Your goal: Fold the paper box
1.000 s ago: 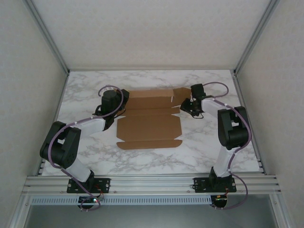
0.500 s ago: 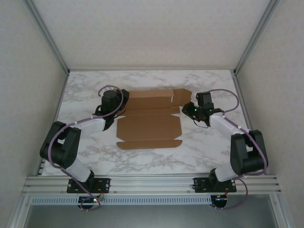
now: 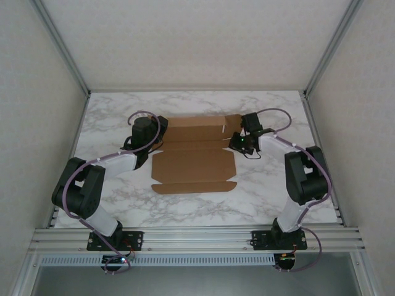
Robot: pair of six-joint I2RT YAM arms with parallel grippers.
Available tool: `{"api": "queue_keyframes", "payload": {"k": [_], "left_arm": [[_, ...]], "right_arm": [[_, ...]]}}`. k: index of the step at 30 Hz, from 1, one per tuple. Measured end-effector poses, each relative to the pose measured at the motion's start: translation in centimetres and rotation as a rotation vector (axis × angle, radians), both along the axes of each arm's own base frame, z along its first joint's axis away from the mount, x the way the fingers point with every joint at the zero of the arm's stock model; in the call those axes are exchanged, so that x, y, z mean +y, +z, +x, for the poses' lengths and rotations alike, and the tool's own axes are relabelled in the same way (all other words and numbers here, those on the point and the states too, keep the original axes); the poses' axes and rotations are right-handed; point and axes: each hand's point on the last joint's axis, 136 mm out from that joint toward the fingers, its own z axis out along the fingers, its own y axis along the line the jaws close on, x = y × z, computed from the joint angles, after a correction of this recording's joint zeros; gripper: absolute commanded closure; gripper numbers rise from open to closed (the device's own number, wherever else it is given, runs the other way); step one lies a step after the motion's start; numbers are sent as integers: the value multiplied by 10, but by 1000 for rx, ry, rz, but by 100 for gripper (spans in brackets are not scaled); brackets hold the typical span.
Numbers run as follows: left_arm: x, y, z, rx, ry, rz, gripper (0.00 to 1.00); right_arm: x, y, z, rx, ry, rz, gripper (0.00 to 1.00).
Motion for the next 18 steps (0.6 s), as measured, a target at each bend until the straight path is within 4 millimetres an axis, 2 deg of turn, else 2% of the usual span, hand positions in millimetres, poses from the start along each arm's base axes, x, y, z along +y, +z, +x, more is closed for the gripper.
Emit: {"api": "queue_keyframes", "payload": {"k": [10,18], "left_arm": [[0,0,0,0,0,1,100],[0,0,0,0,0,0,100]], "right_arm": [[2,-1,39,7,38,-71,61],[0,-25,35,73,52,-97,48]]}}
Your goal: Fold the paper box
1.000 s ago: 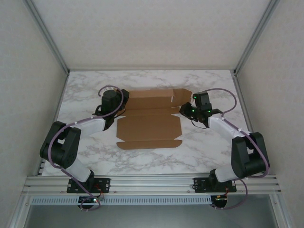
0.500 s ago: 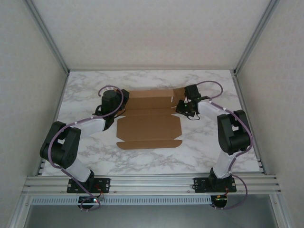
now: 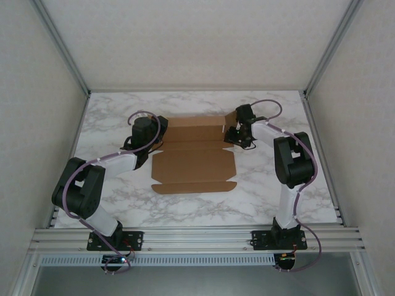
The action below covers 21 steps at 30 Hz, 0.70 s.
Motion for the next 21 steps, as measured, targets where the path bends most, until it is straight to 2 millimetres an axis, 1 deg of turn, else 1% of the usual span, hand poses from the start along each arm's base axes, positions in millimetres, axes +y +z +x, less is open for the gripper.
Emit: {"api": "queue_keyframes", "payload": {"k": [5,9,18,21], "left_arm": [[0,0,0,0,0,0,100],[0,0,0,0,0,0,100],[2,0,1,-1,8,2,100],[2,0,1,-2,13,4,100]], "right_arm": [[3,-5,-2,17,8,13,53],[10,-3,0,8,19,52,58],[10,-8,0,18,-15,131,65],[11,-6,1,13,-38,170,67]]}}
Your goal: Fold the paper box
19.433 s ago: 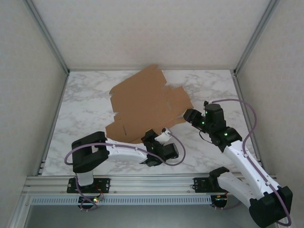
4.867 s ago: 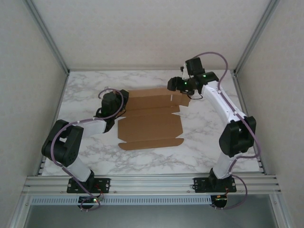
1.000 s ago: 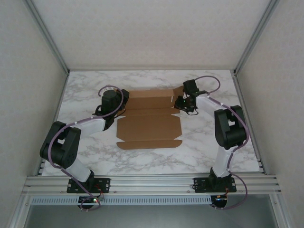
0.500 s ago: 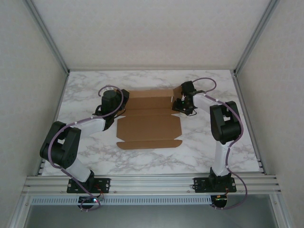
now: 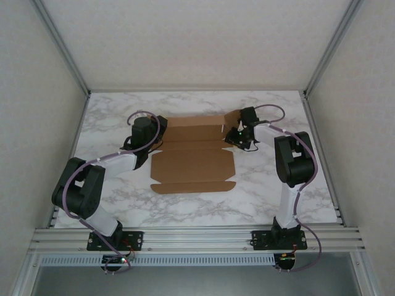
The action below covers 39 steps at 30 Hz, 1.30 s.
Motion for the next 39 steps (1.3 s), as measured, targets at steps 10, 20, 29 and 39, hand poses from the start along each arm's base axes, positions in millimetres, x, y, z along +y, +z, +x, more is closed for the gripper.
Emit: {"api": "queue_keyframes", "payload": {"k": [10,20,29,39], "left_arm": [[4,0,1,-2,21,5,100],[0,0,0,1,1,0,100],[-1,0,-1,0,-2,0,100],[-2,0,-1,1,-2,1,100]], "right_arm": [[8,14,1,-28,-23,85,68],[35,26,-11,-15,27,219,68],[45,18,-12,6,26,256,65],[50,14,-12,0,39,220,62]]}}
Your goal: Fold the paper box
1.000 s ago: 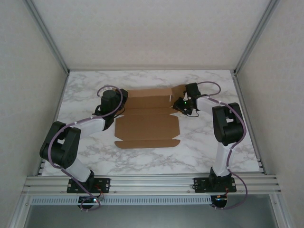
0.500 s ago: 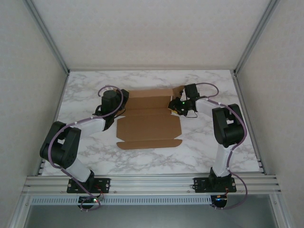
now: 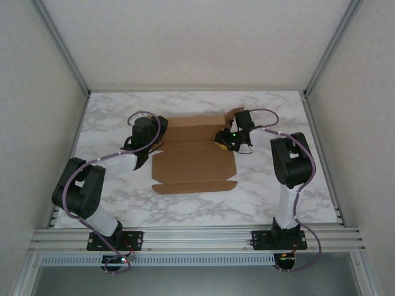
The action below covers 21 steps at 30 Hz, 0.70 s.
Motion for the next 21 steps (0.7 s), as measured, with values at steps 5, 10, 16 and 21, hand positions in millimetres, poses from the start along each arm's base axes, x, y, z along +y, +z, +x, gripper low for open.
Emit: {"api": "queue_keyframes", "payload": {"k": [5,10,16,21], "left_arm": [[0,0,0,2,-1,1,100],[-1,0,0,7,-3,3,100],[-1,0,0,13,-3,4,100],[-2,0,1,18,-3,6,100]], "right_arm": [[-25,30,-18,-72,1,-61,64],[-70,67,-38,-186,-65,-97,70],[-127,80,-44,-248,-229,-170,85],[-171,84,-15,-248,-370,-241,85]]}}
